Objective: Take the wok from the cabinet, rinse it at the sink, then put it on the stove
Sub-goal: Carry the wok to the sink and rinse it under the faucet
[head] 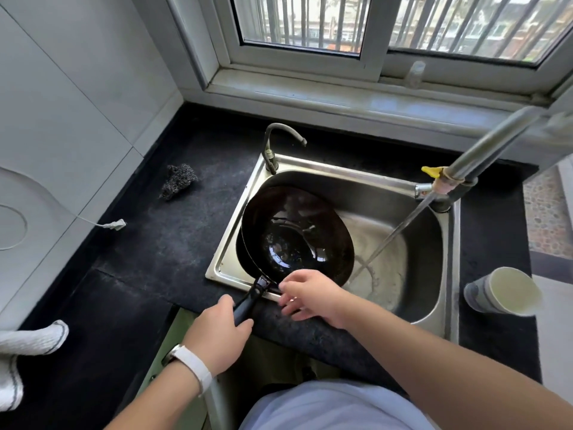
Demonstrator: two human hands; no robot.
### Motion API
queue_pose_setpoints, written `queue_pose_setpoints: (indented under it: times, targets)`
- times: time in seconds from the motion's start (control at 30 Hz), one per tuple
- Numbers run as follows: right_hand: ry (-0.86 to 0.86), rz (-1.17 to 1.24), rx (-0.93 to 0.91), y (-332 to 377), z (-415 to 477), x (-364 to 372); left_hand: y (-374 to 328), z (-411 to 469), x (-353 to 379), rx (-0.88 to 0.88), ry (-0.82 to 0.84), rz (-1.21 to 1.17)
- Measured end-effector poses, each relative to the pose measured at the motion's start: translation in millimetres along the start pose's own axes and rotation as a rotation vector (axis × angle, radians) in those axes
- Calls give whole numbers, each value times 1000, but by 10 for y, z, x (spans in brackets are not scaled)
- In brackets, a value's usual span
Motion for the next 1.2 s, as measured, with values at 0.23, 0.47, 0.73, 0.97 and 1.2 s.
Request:
queue_pose_setpoints:
  times: [0.23, 0.47, 0.73, 0.97, 1.2]
  targets:
    - [-433, -288, -193, 474, -833, -1434, 57, -6, 12, 6, -8, -1]
    - [-819, -955, -353, 1041, -1204, -2502, 77, -21, 17, -3, -6, -34]
    - [-613, -1645, -450, 1291, -838, -2292, 106, -48, 55, -12, -11, -52]
    - [-485, -1780, -271, 1362, -562, -2351, 117, -79, 84, -31, -1, -57]
    - [-486, -1844, -340, 1364, -591, -2443, 118, -96, 108, -46, -8, -46]
Point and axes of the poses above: each hand's wrist, its own z-axis towards the middle knuckle, its own x-axis out of the palm, y = z × x, the point moved 8 cm from there along z, towards the middle knuckle, and after that the axes turned 11 degrees about z, right-handed, at the moved point
